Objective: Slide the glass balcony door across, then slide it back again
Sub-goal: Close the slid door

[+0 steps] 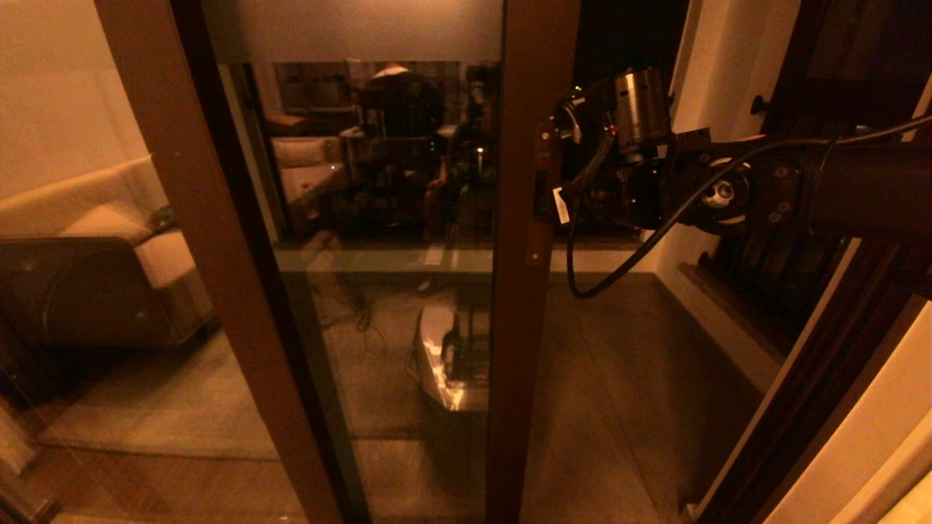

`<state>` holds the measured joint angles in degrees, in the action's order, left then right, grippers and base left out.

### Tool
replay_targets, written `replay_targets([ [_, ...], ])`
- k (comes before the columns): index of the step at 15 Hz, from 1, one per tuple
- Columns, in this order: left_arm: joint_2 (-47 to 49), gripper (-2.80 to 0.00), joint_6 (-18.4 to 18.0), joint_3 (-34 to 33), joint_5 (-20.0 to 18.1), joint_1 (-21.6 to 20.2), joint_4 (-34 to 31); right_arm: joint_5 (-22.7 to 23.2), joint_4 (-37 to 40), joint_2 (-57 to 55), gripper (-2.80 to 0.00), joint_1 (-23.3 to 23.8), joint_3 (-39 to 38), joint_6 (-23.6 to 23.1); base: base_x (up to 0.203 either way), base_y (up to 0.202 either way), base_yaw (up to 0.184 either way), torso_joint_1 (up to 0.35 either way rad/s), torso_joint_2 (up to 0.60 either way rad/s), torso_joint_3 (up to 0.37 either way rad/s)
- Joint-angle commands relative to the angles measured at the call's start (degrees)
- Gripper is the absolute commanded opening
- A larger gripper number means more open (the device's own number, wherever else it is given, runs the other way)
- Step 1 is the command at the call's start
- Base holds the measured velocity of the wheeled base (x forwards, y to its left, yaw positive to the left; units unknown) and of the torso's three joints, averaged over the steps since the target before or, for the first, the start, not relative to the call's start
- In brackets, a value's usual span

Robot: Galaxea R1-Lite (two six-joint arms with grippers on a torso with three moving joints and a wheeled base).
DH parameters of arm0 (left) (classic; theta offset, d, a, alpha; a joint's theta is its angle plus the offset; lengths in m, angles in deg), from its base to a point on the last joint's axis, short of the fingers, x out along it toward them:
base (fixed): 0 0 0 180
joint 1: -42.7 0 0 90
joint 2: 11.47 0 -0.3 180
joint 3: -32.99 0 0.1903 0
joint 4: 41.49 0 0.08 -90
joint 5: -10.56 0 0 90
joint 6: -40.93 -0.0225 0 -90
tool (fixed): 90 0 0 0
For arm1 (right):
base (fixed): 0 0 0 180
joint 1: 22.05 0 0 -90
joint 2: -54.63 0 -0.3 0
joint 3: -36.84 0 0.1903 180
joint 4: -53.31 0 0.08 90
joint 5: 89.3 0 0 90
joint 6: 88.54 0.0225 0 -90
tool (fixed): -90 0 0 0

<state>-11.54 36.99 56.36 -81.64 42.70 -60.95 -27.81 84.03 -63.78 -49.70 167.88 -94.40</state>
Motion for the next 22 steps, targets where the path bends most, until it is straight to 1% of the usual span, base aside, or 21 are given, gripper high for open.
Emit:
replay_targets([
  [1,0.1,-2.80,0.0,-1.8,0.0,0.0,0.0,-0.4,0.1,-0.1,0.00,0.2,-0.2,-0.2,0.000,0.000,0.000,0.000,0.00,0.000],
  [6,0.1,-2.80,0.0,-1.8,-0.1,0.0,0.0,-0.5,0.1,0.5,0.00,0.9,-1.3,-1.4,0.000,0.000,0.000,0.000,0.00,0.000],
  [19,0.1,-2.80,0.0,-1.8,0.0,0.0,0.0,-0.5,0.1,2.2,0.00,2.3,-2.8,-2.5,0.000,0.000,0.000,0.000,0.00,0.000],
  [22,0.1,-2.80,0.0,-1.8,0.0,0.0,0.0,-0.5,0.1,3.5,0.00,2.4,-4.7,-3.9,0.000,0.000,0.000,0.000,0.00,0.000],
])
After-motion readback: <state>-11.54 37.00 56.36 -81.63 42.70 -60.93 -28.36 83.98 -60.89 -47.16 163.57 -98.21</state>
